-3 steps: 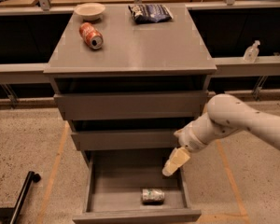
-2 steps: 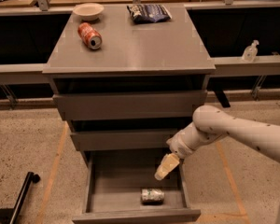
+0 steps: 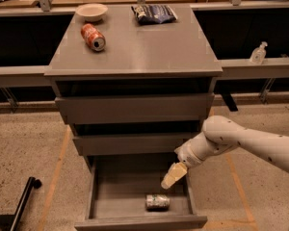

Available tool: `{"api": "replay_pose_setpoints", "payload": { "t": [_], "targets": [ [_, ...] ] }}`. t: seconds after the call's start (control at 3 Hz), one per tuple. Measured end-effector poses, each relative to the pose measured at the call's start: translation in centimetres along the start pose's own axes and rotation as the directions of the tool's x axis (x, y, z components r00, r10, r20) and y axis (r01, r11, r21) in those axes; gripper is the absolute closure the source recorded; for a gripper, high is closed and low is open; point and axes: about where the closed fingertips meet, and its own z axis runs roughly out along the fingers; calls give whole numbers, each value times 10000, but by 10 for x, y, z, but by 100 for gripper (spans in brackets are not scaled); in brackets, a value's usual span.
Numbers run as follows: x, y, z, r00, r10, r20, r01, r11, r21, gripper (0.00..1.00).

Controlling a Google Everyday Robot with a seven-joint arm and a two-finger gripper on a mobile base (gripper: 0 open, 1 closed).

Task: Pick 7up can from bottom drawer and place on counter

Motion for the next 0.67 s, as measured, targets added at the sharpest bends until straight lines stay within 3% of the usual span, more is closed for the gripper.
{"api": "replay_pose_setpoints", "payload": {
  "t": [0.67],
  "targets": [
    [27,-34,62,9993,-138,344,153,9989,-441,0]
  ]
}}
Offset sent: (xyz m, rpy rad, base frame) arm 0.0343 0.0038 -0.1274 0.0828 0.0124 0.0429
